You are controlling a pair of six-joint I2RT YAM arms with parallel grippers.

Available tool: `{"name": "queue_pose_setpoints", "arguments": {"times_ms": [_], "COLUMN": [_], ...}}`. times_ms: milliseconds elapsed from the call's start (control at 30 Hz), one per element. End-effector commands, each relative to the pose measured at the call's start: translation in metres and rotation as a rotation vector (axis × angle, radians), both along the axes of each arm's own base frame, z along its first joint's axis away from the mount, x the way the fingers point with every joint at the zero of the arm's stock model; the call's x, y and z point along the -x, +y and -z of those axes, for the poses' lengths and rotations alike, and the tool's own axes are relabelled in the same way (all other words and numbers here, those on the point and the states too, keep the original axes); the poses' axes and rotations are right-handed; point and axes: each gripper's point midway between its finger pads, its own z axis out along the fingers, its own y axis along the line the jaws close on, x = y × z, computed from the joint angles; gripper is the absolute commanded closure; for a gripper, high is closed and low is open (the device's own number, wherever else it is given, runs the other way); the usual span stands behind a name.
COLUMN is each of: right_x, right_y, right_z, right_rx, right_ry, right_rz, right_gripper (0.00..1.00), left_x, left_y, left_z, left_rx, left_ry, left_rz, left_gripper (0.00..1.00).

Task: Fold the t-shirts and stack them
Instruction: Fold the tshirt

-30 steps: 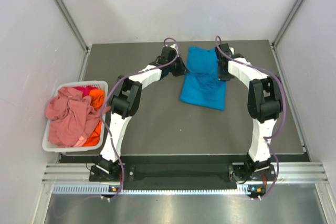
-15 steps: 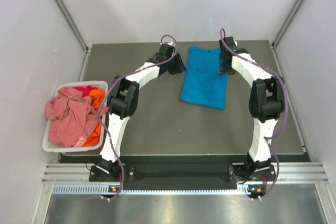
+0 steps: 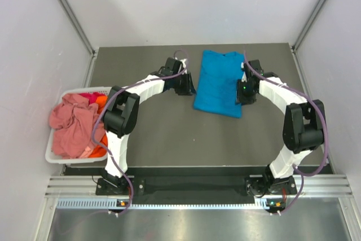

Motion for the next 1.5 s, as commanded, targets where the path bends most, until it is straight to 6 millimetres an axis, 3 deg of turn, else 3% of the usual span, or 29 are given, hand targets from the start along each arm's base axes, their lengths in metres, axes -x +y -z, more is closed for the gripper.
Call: {"name": "queue_pose_setpoints", "arguments": {"times_ms": [0, 200, 333, 433, 467, 567, 600, 633, 767, 933, 1033, 1067, 1100, 1233, 1333, 1433, 1467], "right_x": [0.002, 0.014, 0.018, 0.022, 0.025, 0.026, 0.027, 0.028, 0.041, 0.053, 0.056, 0.054, 0.056, 0.038, 0.008, -0.024, -0.032], "right_y": [0.003, 0.001, -0.004, -0.006, -0.006, -0.012, -0.016, -0.019, -0.024, -0.032, -0.037, -0.038, -0.039, -0.042, -0.044, -0.038, -0.036], "right_z": [-0.004, 0.016, 0.023, 0.028, 0.031, 0.033, 0.034, 0.035, 0.033, 0.035, 0.035, 0.029, 0.026, -0.006, -0.028, -0.034, -0.035], "right_rx": [-0.071, -0.068, -0.046, -0.043, -0.040, -0.015, -0.006, 0.006, 0.012, 0.037, 0.061, 0.062, 0.070, 0.059, 0.053, 0.033, 0.029], "right_ry": [-0.034, -0.001, 0.004, 0.008, 0.010, 0.004, 0.003, 0.004, -0.003, -0.006, -0.003, -0.016, -0.010, -0.090, -0.134, -0.166, -0.175], "right_rz": [0.009, 0.015, 0.020, 0.024, 0.024, 0.042, 0.053, 0.065, 0.097, 0.130, 0.138, 0.142, 0.145, 0.155, 0.149, 0.107, 0.092], "right_gripper": [0.66, 0.66, 0.68, 0.71, 0.72, 0.83, 0.96, 1.00, 1.00, 1.00, 0.94, 0.88, 0.81, 0.70, 0.71, 0.77, 0.80], "left_x": [0.012, 0.024, 0.034, 0.040, 0.043, 0.052, 0.058, 0.059, 0.077, 0.081, 0.081, 0.081, 0.080, 0.058, 0.021, 0.001, -0.011], "left_y": [-0.004, -0.005, -0.013, -0.014, -0.014, -0.019, -0.019, -0.020, -0.017, -0.006, -0.006, -0.005, -0.004, 0.004, -0.005, -0.024, -0.035], "left_z": [-0.005, 0.017, 0.018, 0.022, 0.026, 0.029, 0.034, 0.031, 0.037, 0.037, 0.033, 0.030, 0.027, 0.004, -0.027, -0.029, -0.045], "left_rx": [0.009, -0.004, 0.054, 0.066, 0.065, 0.081, 0.080, 0.078, 0.023, -0.033, -0.038, -0.047, -0.055, -0.120, -0.104, -0.070, -0.035], "left_ry": [-0.029, 0.020, 0.037, 0.052, 0.063, 0.091, 0.107, 0.090, 0.084, 0.065, 0.063, 0.067, 0.066, 0.011, -0.092, -0.124, -0.159], "left_rz": [0.063, 0.087, 0.114, 0.114, 0.115, 0.122, 0.123, 0.117, 0.071, 0.002, 0.003, 0.004, 0.003, -0.050, -0.080, -0.040, -0.028], "left_gripper": [0.65, 0.66, 0.68, 0.78, 0.88, 1.00, 1.00, 1.00, 1.00, 1.00, 0.90, 0.81, 0.79, 0.74, 0.74, 0.75, 0.75]}}
